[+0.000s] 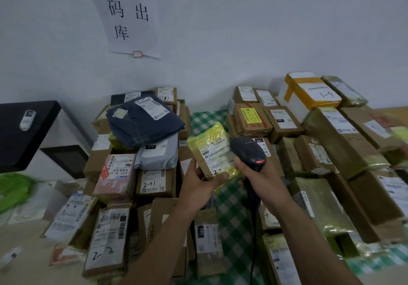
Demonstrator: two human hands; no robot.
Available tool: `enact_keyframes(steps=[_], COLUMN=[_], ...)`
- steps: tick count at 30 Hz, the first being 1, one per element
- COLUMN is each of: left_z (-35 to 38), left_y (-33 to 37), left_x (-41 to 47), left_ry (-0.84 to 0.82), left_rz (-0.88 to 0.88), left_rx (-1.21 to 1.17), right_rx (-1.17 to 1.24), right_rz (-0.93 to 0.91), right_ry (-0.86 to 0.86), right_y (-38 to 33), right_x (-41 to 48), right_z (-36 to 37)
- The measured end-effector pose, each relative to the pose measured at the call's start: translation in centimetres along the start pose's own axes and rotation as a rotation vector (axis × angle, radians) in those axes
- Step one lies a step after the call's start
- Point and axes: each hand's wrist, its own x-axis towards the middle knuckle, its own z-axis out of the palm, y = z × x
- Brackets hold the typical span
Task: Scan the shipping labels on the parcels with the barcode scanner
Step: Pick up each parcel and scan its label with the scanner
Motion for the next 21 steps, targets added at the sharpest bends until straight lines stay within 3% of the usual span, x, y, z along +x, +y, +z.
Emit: enact_keyframes(steps=[9, 21], left_z=[-0.4, -1.5], left_y=[1.3, -0.9], left_x=[1.2, 9.8], left_ry=[0.136, 0.273], left_rz=[0.138, 0.205], left_rx=[-0.039, 0.282], right_rx=[-0.15, -0.291], right_rz=[-0.046, 0.037], right_ry=[0.0, -0.09], right_y=[-1.6, -1.8], right_x=[-0.1, -1.2], right_z=[0.2, 0.0])
